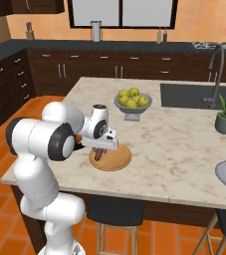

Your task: Place one bun and one sausage from the bowl on each plate.

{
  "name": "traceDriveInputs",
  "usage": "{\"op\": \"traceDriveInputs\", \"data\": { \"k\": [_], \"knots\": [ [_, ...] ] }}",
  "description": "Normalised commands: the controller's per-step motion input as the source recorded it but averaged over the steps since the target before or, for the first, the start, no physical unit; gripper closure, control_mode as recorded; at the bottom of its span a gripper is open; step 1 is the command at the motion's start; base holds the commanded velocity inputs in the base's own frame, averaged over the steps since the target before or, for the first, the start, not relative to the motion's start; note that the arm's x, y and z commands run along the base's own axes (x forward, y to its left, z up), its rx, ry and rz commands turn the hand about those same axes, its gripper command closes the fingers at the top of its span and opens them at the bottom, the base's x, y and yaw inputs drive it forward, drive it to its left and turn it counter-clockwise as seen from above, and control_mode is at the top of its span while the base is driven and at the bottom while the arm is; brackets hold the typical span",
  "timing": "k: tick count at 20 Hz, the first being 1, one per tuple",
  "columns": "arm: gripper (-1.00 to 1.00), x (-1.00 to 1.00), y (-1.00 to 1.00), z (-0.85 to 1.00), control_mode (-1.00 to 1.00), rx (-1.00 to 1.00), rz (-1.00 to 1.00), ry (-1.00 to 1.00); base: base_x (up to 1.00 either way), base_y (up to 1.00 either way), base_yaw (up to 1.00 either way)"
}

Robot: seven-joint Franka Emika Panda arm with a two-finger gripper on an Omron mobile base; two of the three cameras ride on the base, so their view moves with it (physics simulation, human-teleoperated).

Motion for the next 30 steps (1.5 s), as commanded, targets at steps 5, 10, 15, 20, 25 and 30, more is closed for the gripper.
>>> {"op": "traceDriveInputs", "data": {
  "k": [5, 10, 15, 20, 25, 30],
  "knots": [
    [1.00, 0.00, 0.00, 0.00, -1.00, 0.00, 0.00, 0.00, 0.00, 0.00, 0.00],
    [-1.00, 0.00, 0.00, 0.00, -1.00, 0.00, 0.00, 0.00, 0.00, 0.00, 0.00],
    [-1.00, 0.00, 0.00, 0.00, -1.00, 0.00, 0.00, 0.00, 0.00, 0.00, 0.00],
    [-1.00, -0.09, 0.00, 0.11, -1.00, 0.00, 0.00, 0.00, 0.00, 0.00, 0.00],
    [-1.00, -0.22, 0.29, 0.48, -1.00, 0.00, 0.00, 0.00, 0.00, 0.00, 0.00],
    [-1.00, -0.01, 0.43, 0.46, -1.00, 0.00, 0.04, 0.00, 0.00, 0.00, 0.00]
  ]
}}
